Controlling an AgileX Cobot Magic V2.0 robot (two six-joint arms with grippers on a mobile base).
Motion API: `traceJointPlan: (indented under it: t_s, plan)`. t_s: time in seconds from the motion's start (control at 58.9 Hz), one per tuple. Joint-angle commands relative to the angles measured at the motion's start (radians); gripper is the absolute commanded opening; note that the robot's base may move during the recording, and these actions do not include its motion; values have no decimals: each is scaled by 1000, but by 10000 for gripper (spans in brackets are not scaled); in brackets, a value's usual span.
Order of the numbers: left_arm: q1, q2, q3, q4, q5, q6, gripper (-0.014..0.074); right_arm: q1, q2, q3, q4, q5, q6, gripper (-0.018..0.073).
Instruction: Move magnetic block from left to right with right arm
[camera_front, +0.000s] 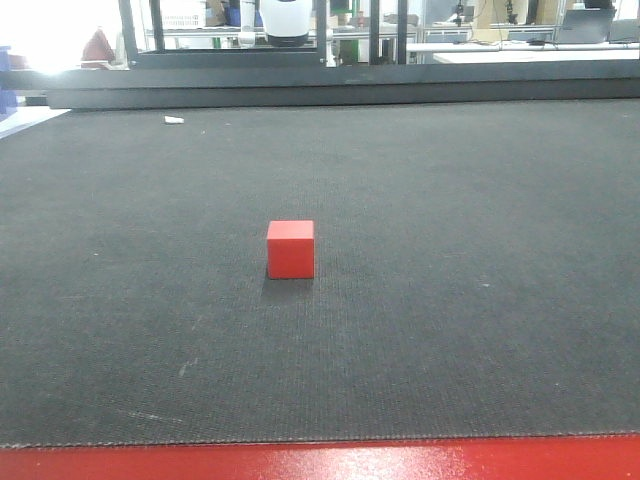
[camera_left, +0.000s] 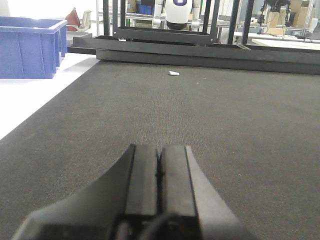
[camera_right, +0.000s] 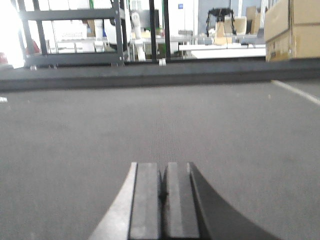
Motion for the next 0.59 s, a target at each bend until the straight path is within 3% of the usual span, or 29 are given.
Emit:
traceJointPlan:
  t_s: [0.0,0.238,0.323,0.493,0.577]
  plan:
    - [1,-14,10,0,-90,-4,-116,-5,0,-110,-10,-80,0,106]
    - [1,-14,10,0,-90,-4,-116,12,244,-362,-10,67,0,140]
    - [1,-14,10,0,-90,-4,-116,36,385,-444,-10,105,0,239]
    - [1,-14,10,0,-90,-4,-116,108,660,-621,-10,218,0,559]
    - [1,-14,10,0,-90,-4,-116,151,783,-716,-12,312,0,634]
